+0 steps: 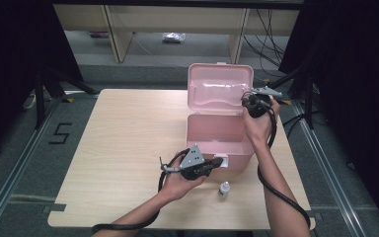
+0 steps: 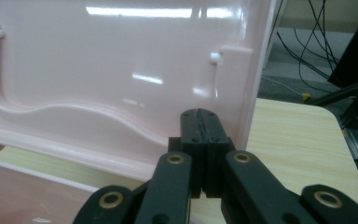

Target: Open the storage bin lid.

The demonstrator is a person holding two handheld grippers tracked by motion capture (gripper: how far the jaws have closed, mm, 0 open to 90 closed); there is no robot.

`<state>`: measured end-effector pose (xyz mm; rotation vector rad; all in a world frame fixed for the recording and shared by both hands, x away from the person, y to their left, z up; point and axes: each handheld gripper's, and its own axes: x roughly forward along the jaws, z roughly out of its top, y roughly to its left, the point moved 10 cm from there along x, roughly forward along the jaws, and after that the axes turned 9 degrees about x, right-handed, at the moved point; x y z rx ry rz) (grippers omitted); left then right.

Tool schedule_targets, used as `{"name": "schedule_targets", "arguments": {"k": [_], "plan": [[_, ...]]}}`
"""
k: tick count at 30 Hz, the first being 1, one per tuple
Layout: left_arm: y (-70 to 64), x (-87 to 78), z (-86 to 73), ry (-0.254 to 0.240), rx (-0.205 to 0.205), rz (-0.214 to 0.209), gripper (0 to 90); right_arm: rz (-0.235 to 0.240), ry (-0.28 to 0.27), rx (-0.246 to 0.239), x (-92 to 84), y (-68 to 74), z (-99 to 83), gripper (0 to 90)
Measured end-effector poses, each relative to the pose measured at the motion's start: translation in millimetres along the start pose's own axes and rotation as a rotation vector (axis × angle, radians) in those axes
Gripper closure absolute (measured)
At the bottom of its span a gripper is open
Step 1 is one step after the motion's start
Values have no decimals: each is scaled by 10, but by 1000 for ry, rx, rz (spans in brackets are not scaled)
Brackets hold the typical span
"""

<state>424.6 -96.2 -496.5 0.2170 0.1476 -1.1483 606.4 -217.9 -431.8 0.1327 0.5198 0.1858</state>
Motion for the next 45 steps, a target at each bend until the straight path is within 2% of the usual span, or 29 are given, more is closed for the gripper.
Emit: {"name": "schedule_targets", "arguments": {"k": [2,3,7,10,11,13,15,16,17,19,21,23,24,27,30,31,32,33,35,36,38,39,41,42,43,44,45], "plan": [[0,1,1,0,0,1,899,15,0,5,-11,30,8,900],[-1,0,1,2,0,0,899,16,-15,-18,1,14,26,900],[-1,0,1,3,0,0,899,17,17,14,-28,54,9,900],[-1,-1,0,3,-1,-1,899,25,17,-3,-43,41,18,900],[-2,-1,1,3,0,-1,898,19,23,15,-55,52,8,900],[-1,-2,1,6,0,-1,899,26,22,-9,-62,32,14,900],[-2,-2,1,6,-1,0,899,23,37,15,-86,42,-5,900],[-3,-2,1,5,-1,0,899,24,38,2,-93,34,-7,900],[-3,-2,1,4,0,0,899,17,51,40,-111,52,-31,898],[-3,-3,0,5,-1,0,899,29,64,9,-120,14,-38,897],[2,-5,1,6,0,1,899,17,75,33,-144,17,-56,896],[-9,-4,-3,9,-3,-4,899,34,86,22,-160,9,-68,895],[-8,-11,-5,10,7,2,899,25,95,45,-175,17,-83,894],[-1,-11,1,5,-4,1,899,41,116,22,-197,12,-109,890],[-2,-11,0,6,-4,1,899,39,141,42,-244,40,-149,882],[-2,-13,0,8,-2,1,899,45,145,13,-249,25,-153,880],[0,-14,-1,10,-2,1,899,51,153,39,-268,52,-170,876],[-1,-12,0,9,-2,0,899,57,161,19,-279,38,-178,872],[-1,-13,0,11,0,1,899,56,178,41,-323,52,-207,861],[1,-14,-1,13,1,0,899,60,183,24,-335,45,-212,858],[2,-13,0,16,5,0,899,56,196,68,-385,69,-240,853],[3,-14,2,16,12,-3,898,61,199,29,-394,40,-244,851],[2,-14,1,19,5,0,899,73,219,21,-436,31,-273,842],[1,-14,3,20,4,1,898,71,229,33,-455,39,-292,841],[-1,-13,5,21,3,2,898,91,231,25,-473,38,-299,838],[-3,-5,12,12,2,2,898,87,243,32,-499,42,-323,835],[-3,-12,8,21,3,5,898,79,267,67,-543,70,-360,834]]}}
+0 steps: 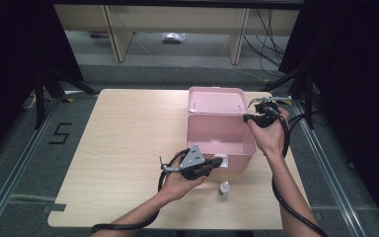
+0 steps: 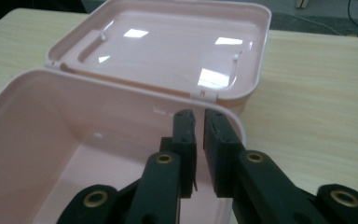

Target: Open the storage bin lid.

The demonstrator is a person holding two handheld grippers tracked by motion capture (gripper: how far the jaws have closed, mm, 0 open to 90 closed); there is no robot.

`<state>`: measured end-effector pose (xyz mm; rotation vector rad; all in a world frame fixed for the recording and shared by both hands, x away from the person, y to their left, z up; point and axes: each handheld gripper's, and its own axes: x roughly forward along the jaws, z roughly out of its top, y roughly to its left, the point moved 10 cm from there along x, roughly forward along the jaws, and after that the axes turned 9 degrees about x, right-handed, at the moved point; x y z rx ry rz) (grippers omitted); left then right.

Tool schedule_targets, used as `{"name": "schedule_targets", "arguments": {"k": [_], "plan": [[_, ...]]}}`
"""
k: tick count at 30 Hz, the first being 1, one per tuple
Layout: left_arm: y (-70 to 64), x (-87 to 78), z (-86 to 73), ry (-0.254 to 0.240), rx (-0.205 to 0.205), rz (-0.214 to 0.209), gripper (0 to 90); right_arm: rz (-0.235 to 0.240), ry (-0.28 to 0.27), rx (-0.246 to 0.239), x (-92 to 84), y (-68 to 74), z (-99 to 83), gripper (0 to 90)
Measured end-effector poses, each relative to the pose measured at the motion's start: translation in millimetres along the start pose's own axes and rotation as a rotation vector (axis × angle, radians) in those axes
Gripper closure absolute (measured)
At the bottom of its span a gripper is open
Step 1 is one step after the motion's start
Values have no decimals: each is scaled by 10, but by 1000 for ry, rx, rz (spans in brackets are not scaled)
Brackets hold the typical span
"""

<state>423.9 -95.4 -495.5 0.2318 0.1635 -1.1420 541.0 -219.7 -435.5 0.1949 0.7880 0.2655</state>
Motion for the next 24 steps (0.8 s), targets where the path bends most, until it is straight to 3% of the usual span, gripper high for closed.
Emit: {"name": "schedule_targets", "arguments": {"k": [2,3,4,5,6,8,9,10,12,13,14,16,18,19,20,21,23,24], "plan": [[-1,0,2,0,1,0,898,-4,5,-29,-27,-15,-35,827],[0,0,3,1,1,0,898,3,20,-19,-46,3,-66,825],[0,0,4,4,3,0,898,3,13,-50,-60,-12,-75,820],[0,0,5,5,3,-1,898,0,34,-9,-79,23,-114,815],[1,0,7,5,5,-1,898,13,40,-45,-92,12,-124,813],[5,-1,9,8,9,-3,897,14,53,-30,-125,46,-168,793],[7,0,9,9,4,-1,893,18,61,-64,-125,23,-189,790],[7,-1,10,9,6,-1,889,17,61,-19,-137,55,-207,789],[8,-3,12,11,8,-1,886,7,68,-38,-161,40,-241,789],[10,-5,13,12,7,1,885,3,76,-10,-180,64,-258,788],[10,-5,15,11,4,1,884,8,78,-43,-195,51,-264,788],[15,-9,21,9,11,0,879,16,71,-59,-191,55,-281,786],[9,-4,32,-9,9,-2,874,23,99,-48,-205,74,-330,780],[8,-16,24,2,3,2,871,24,97,-76,-203,50,-330,778],[7,-20,27,0,-3,3,866,32,114,-21,-226,104,-362,777],[7,-23,27,2,-7,5,862,44,95,-36,-218,115,-359,775],[5,-32,31,4,3,3,854,35,120,-63,-243,76,-387,775],[2,-41,33,10,7,2,850,44,118,-53,-246,102,-396,774]]}}
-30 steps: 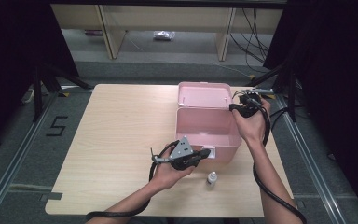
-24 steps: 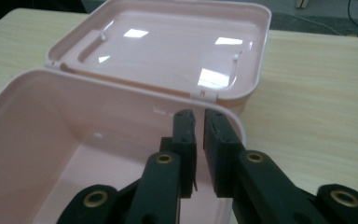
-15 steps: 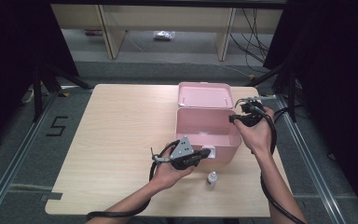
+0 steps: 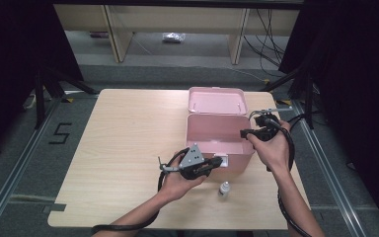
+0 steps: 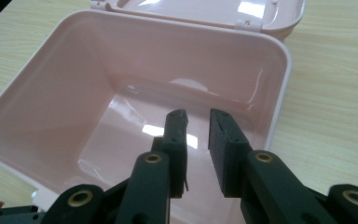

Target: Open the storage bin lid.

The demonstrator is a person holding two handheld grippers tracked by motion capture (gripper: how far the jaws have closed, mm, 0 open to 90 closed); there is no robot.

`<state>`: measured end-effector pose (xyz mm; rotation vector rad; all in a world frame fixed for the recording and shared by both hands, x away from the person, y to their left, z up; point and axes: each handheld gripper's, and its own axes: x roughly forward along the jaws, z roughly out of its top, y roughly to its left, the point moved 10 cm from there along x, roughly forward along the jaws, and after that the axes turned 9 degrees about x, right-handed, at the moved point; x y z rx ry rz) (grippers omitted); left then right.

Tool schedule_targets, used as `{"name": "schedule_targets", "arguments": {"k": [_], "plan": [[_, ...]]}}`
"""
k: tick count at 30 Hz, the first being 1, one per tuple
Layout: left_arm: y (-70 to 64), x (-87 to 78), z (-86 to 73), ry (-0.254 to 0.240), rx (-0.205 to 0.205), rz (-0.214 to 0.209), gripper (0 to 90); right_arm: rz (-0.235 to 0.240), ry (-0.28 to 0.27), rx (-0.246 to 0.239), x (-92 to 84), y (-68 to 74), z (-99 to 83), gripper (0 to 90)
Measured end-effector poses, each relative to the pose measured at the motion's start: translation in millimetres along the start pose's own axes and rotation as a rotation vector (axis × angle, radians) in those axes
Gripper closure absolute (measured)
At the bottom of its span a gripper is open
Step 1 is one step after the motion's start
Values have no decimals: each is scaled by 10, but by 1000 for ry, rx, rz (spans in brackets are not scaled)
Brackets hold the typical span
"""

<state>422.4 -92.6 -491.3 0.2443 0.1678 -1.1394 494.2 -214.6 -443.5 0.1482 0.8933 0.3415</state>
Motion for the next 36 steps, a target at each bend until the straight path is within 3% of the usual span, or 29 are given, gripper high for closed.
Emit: {"name": "schedule_targets", "arguments": {"k": [1,2,4,6,10,12,13,14,15,16,17,20,21,22,23,26,27,30,36], "plan": [[-1,-4,3,0,-4,2,846,-6,3,15,-2,16,-16,774],[0,-15,6,3,-1,2,842,-7,6,-11,-6,-8,-21,774],[-1,-28,24,-6,-10,6,831,20,11,39,-20,83,-57,768],[3,-45,40,-15,-10,7,822,2,16,4,-25,38,-63,766],[4,-87,61,-18,-1,6,816,18,17,-5,-39,70,-75,760],[6,-114,77,-16,-1,10,813,22,11,-5,-46,70,-67,758],[6,-126,90,-20,-1,10,811,3,10,18,-60,78,-77,757],[8,-142,97,-18,0,12,808,5,-3,-4,-59,69,-68,756],[4,-156,111,-23,-1,12,803,19,15,20,-80,104,-88,755],[5,-174,123,-27,0,13,800,20,5,-25,-77,71,-73,755],[8,-196,127,-24,4,14,796,2,15,-21,-87,63,-95,755],[17,-240,145,-33,3,18,788,26,15,-7,-101,109,-108,753],[38,-305,153,-30,-1,28,787,-2,30,-19,-130,92,-148,752],[49,-334,156,-31,-4,31,786,25,27,6,-135,138,-156,751],[64,-366,155,-27,-4,36,784,44,23,-41,-140,118,-156,751],[107,-455,163,-27,-8,51,780,7,40,-29,-166,117,-216,750],[117,-483,170,-31,-14,55,777,38,48,-53,-177,124,-222,750],[161,-570,177,-31,-24,68,762,38,64,-16,-222,178,-281,749],[254,-741,180,-28,-37,97,724,65,86,-80,-279,239,-364,736]]}}
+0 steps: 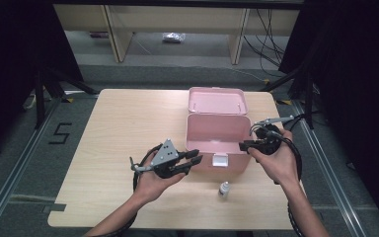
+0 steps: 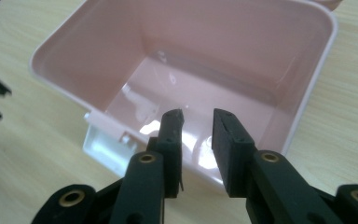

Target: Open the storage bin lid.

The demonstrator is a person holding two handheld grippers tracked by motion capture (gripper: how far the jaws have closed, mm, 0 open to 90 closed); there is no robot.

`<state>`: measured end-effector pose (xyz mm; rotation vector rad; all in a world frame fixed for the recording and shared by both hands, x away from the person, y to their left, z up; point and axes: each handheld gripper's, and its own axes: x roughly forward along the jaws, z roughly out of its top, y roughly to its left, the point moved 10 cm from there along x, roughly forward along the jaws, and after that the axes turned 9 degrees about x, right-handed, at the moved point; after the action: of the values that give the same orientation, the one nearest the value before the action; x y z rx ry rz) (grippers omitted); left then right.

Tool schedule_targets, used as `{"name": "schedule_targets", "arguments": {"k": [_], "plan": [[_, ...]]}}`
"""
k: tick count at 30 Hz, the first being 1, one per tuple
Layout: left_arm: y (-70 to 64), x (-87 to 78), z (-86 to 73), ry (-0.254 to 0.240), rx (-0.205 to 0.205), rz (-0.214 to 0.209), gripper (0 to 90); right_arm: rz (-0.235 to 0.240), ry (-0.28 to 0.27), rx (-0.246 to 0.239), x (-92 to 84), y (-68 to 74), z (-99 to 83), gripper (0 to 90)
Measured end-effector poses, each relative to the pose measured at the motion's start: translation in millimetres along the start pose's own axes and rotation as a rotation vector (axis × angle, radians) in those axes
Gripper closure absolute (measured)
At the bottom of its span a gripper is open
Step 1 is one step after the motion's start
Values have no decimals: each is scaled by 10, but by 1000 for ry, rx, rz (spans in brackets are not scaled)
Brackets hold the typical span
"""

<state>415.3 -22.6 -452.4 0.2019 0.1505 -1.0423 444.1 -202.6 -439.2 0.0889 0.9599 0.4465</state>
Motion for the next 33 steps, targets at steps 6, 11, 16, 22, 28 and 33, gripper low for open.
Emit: {"name": "schedule_targets", "arguments": {"k": [6,11,16,22,28,33], "plan": [[79,-137,-25,14,-3,19,655,11,15,-68,-8,50,-88,725],[140,-209,-61,27,-3,33,567,15,50,-118,0,66,-173,726],[198,-252,-64,28,-7,45,509,33,63,-133,11,116,-223,723],[250,-255,-61,29,-18,53,469,42,105,-168,24,97,-295,713],[310,-275,-68,25,-36,64,460,33,110,-166,36,56,-343,702],[341,-281,-66,27,-36,71,460,34,119,-148,34,54,-372,701]]}}
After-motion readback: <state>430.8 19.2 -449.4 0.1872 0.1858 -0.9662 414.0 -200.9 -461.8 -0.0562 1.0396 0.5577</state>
